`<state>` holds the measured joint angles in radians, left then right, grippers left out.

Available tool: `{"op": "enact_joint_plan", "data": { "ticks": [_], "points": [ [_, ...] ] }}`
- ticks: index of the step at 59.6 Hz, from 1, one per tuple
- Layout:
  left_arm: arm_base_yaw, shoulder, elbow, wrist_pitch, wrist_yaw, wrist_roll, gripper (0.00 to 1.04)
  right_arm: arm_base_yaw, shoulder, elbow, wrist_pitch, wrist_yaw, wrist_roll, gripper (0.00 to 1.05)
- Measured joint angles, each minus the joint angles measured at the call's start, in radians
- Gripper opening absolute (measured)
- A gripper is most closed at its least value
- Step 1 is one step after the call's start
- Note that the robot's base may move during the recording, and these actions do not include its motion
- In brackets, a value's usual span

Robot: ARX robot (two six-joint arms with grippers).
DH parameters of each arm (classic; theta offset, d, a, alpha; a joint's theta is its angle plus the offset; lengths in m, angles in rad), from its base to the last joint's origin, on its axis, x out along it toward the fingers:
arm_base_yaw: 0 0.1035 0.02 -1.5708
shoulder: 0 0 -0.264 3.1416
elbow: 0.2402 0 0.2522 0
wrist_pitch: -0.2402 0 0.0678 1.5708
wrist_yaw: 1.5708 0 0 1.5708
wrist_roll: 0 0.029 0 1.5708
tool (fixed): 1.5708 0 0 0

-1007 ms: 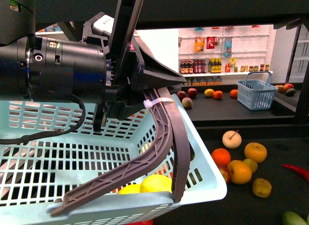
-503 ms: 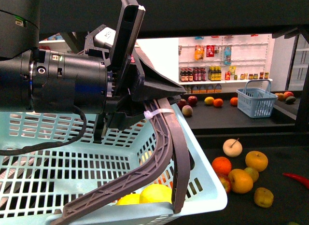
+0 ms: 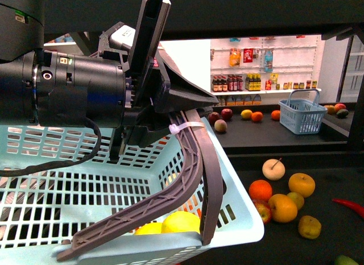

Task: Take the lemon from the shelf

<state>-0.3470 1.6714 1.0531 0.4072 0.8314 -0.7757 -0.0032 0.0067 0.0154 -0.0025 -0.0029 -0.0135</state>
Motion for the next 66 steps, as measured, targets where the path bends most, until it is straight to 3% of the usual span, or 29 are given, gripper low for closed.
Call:
{"op": "enact_joint_plan", "data": {
  "ticks": [21, 30, 43, 53, 66],
  "points": [
    [0.0, 0.0, 0.0, 0.0, 0.0, 0.0, 0.09, 0.0, 0.0, 0.0, 0.0, 0.0, 0.0, 0.77],
    [0.004, 0.005, -0.005, 0.093, -0.127, -0.059, 0.09, 0.0, 0.0, 0.0, 0.0, 0.0, 0.0, 1.02],
    [0.098, 0.039, -0.002, 0.192, -0.305, -0.153, 0.09, 0.0, 0.0, 0.0, 0.0, 0.0, 0.002, 1.02],
    [0.227, 0.082, -0.002, 0.369, -0.457, -0.338, 0.09, 0.0, 0.0, 0.0, 0.0, 0.0, 0.002, 1.02],
    [0.394, 0.118, 0.018, 0.52, -0.513, -0.518, 0.09, 0.0, -0.001, 0.0, 0.0, 0.0, 0.002, 1.02]
  ]
}}
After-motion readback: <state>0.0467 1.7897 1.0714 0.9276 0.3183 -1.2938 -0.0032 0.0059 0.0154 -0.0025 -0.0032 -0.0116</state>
